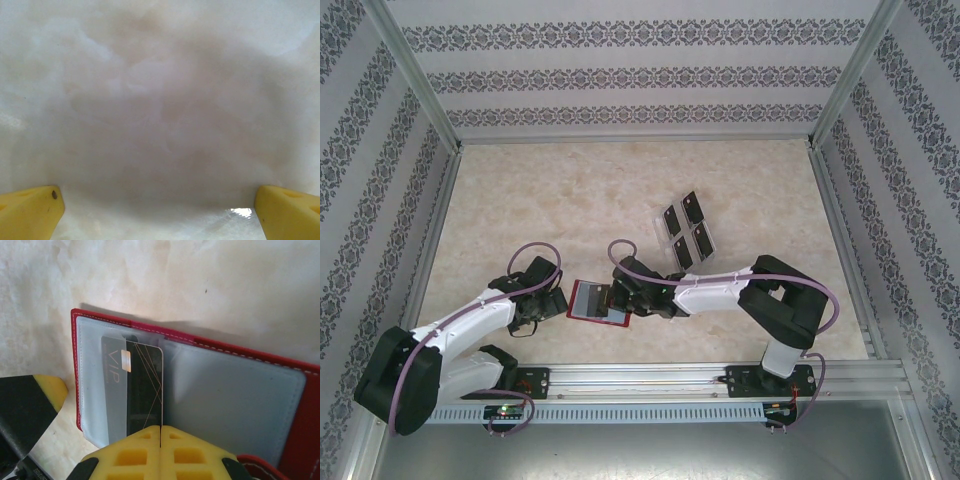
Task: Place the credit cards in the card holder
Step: Insert the credit card into the card slot.
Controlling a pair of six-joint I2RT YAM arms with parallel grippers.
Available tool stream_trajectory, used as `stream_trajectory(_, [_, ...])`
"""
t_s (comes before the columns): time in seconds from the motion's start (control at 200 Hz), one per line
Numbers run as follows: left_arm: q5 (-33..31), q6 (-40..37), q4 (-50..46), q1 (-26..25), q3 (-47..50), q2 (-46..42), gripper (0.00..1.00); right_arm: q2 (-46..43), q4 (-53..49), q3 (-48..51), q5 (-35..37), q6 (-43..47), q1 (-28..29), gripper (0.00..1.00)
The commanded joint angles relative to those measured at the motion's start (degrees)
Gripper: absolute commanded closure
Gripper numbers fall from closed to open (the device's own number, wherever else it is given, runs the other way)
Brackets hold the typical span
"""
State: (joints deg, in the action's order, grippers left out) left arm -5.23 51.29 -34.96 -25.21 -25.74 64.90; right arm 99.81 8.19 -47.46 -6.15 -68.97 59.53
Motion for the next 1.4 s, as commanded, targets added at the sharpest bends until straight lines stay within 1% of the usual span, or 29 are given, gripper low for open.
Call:
stream_trajectory(0.0, [10.47,0.48,15.24,-1.57,4.47,3.98,0.0,0.73,0.33,-0.61,2.17,-1.82,0.93,1.0])
stream_trajectory(0.12, [10.6,0.48,15.61,-1.84,4.47,4.35,0.0,0.91,0.25,-0.66,3.16,-2.3,1.21,1.0])
stream_trajectory(0.445, [11.19,1.05,17.46,-2.84,4.55,6.16,0.0,4.47,0.87,-3.04,-0.06,-2.25,1.64,1.0])
stream_trajectory(0.829, [11.12,1.92,18.94,-3.89,4.64,6.85,0.0,6.25,1.18,-4.26,-0.16,-1.43,1.67,1.0])
stream_trajectory(1.124, [11.43,1.8,19.32,-4.24,4.74,7.23,0.0,9.05,1.38,-8.59,-5.4,1.53,1.81,1.0])
stream_trajectory(1.224, [11.4,1.79,19.31,-4.26,4.64,6.99,0.0,8.83,0.68,-8.7,-6.34,2.35,1.79,1.0])
stream_trajectory(1.319, [11.3,1.86,19.19,-4.27,4.73,6.84,0.0,6.99,-0.88,-7.73,-5.75,3.32,1.73,0.78])
stream_trajectory(1.349, [11.34,1.89,19.16,-4.29,4.82,6.75,0.0,6.33,-1.3,-7.17,-5.56,3.5,1.64,0.73])
stream_trajectory(1.394, [11.23,1.97,19.16,-4.24,4.88,6.64,0.0,5.23,-1.58,-6.48,-5.29,3.95,1.55,0.68])
